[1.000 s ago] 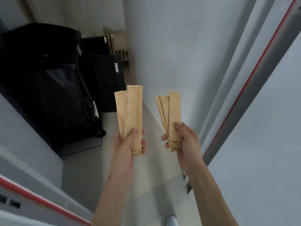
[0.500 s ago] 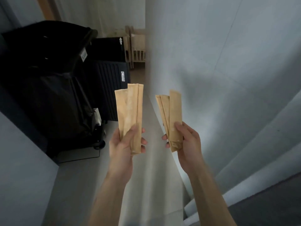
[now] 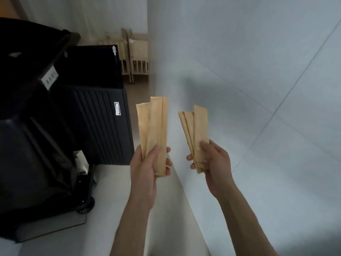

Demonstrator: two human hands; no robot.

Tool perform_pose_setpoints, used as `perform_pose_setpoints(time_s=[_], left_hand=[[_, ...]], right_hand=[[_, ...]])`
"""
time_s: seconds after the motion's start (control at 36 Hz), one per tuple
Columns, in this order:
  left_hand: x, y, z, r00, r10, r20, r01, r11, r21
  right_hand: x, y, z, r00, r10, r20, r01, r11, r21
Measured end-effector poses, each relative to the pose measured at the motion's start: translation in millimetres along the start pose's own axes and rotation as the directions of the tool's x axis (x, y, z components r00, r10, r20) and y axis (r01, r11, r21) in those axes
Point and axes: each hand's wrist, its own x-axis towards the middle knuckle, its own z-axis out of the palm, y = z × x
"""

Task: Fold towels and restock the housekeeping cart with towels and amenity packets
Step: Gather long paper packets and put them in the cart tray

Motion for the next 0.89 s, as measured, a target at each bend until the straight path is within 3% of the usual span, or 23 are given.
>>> perform_pose_setpoints(time_s=[0.36, 0.69, 0.89], left_hand=[[190, 33, 7, 0.999, 0.026, 0.044, -0.025, 0.999, -0.026], [366, 42, 22, 0.974, 0.143, -0.174, -0.144, 0.989, 0.006], [468, 62, 50, 0.959, 0.227, -0.167, -0.216, 0.973, 0.08]], right_hand=[[191, -9, 80, 0.998, -0.043, 0.044, 0.041, 0.998, 0.039], [392, -2, 145, 0.963, -0.037, 0.268, 0.012, 0.995, 0.095], [508, -12, 187, 0.94, 0.01, 0.342, -0.042, 0.995, 0.086]])
